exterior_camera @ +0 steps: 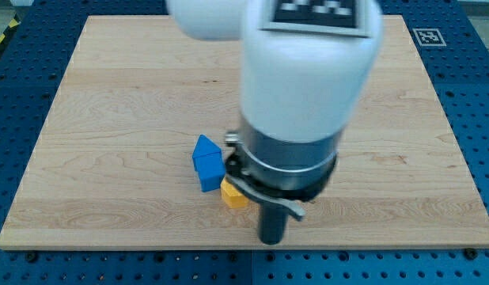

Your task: Move the hexagon towards the top left of the heart

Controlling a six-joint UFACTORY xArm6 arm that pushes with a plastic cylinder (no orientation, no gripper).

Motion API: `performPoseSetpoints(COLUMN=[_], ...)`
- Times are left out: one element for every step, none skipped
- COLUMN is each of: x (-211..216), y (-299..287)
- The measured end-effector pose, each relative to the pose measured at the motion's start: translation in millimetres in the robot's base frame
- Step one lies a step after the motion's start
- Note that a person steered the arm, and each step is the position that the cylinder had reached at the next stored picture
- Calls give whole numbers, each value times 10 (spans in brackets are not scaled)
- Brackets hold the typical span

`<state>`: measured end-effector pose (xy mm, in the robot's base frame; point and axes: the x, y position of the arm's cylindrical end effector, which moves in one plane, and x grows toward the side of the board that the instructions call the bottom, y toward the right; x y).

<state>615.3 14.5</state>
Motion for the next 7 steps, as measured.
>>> performPoseSetpoints(x=[-21,-39,-342,-360,-6,-163,-517], y=[-13,-13,-13,-6,-47,-360,-309])
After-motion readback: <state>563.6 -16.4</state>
